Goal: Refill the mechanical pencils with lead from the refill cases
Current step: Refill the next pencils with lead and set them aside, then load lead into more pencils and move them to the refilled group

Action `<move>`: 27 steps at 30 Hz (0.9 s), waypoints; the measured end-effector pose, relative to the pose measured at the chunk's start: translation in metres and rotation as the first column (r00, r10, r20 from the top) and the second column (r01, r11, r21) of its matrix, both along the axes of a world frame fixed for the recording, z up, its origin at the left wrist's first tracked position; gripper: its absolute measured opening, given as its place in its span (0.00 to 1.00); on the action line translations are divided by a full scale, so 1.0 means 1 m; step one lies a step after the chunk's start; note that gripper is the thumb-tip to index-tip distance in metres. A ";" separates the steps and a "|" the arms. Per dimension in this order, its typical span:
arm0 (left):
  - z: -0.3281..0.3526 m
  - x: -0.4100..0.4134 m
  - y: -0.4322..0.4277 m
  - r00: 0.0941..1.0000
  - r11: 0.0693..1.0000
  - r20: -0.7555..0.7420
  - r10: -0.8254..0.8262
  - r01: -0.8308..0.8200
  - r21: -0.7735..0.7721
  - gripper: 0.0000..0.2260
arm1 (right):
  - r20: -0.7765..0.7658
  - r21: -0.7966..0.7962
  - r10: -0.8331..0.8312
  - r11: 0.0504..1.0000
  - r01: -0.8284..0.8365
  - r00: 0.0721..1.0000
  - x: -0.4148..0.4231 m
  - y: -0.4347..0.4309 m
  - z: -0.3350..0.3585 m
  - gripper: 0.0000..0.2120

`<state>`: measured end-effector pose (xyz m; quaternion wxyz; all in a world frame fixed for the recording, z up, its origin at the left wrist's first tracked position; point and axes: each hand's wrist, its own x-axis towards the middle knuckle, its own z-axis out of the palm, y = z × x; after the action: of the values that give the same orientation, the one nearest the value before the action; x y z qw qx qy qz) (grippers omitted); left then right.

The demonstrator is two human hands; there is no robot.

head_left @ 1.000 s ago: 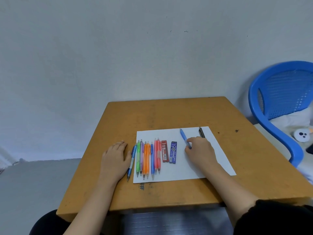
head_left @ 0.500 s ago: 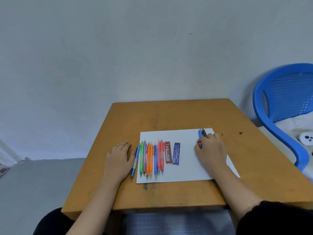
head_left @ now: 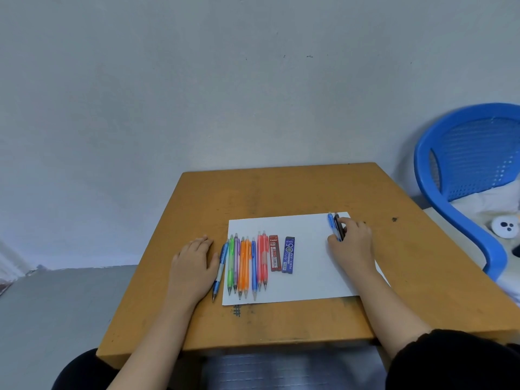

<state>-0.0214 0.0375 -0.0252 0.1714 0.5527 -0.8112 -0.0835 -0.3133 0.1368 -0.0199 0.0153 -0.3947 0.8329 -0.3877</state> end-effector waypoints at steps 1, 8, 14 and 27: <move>0.000 0.000 0.000 1.000 1.000 -0.001 0.000 0.000 -0.001 0.21 | 0.012 0.001 0.008 1.000 -0.008 1.000 0.000 0.000 0.000 0.17; 0.001 0.000 0.001 1.000 1.000 -0.001 0.000 0.000 0.000 0.21 | 0.041 0.001 0.001 1.000 -0.001 0.999 0.002 0.001 0.002 0.18; 0.001 0.000 0.002 1.000 1.000 -0.006 0.000 0.000 0.007 0.21 | -0.183 0.073 -0.016 0.997 0.030 0.983 0.011 0.002 0.011 0.19; -0.001 0.001 0.000 1.000 1.000 -0.011 -0.007 0.007 0.007 0.21 | 0.108 0.289 0.501 0.811 -0.509 0.859 0.049 -0.028 0.040 0.34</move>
<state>-0.0201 0.0374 -0.0260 0.1734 0.5502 -0.8119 -0.0899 -0.2643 0.1089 0.0204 0.1899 -0.5892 0.7477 -0.2403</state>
